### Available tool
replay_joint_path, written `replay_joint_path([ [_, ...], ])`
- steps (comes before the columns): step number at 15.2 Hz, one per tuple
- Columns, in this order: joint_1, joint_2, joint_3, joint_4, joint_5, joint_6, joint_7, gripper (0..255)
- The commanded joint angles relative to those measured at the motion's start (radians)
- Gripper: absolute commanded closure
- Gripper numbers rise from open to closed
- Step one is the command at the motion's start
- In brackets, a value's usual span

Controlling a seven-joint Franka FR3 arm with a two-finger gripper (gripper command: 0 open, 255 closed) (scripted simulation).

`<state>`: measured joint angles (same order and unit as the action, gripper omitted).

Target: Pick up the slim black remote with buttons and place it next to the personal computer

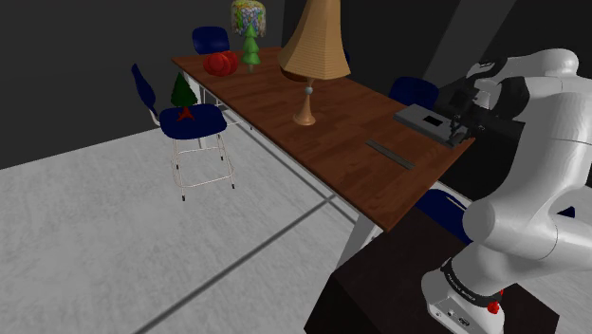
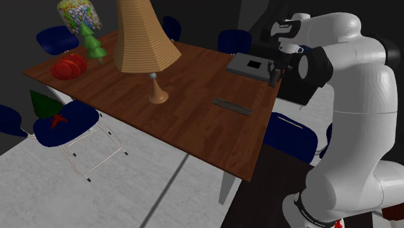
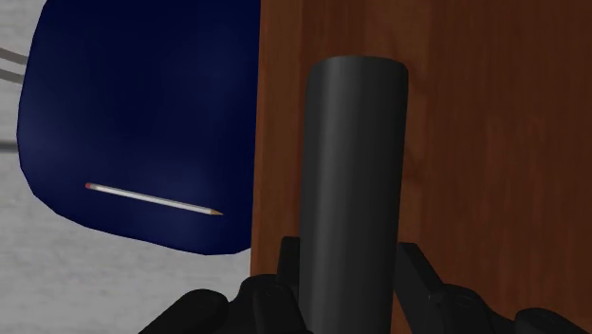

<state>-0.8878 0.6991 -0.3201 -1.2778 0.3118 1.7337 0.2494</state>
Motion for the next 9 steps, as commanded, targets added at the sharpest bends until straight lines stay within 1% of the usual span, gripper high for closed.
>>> replay_joint_path([
  [1, 0.000, 0.011, 0.002, -0.007, 0.003, 0.018, -0.003, 255],
  [9, 0.000, 0.052, 0.010, -0.048, 0.017, 0.098, -0.018, 255],
])
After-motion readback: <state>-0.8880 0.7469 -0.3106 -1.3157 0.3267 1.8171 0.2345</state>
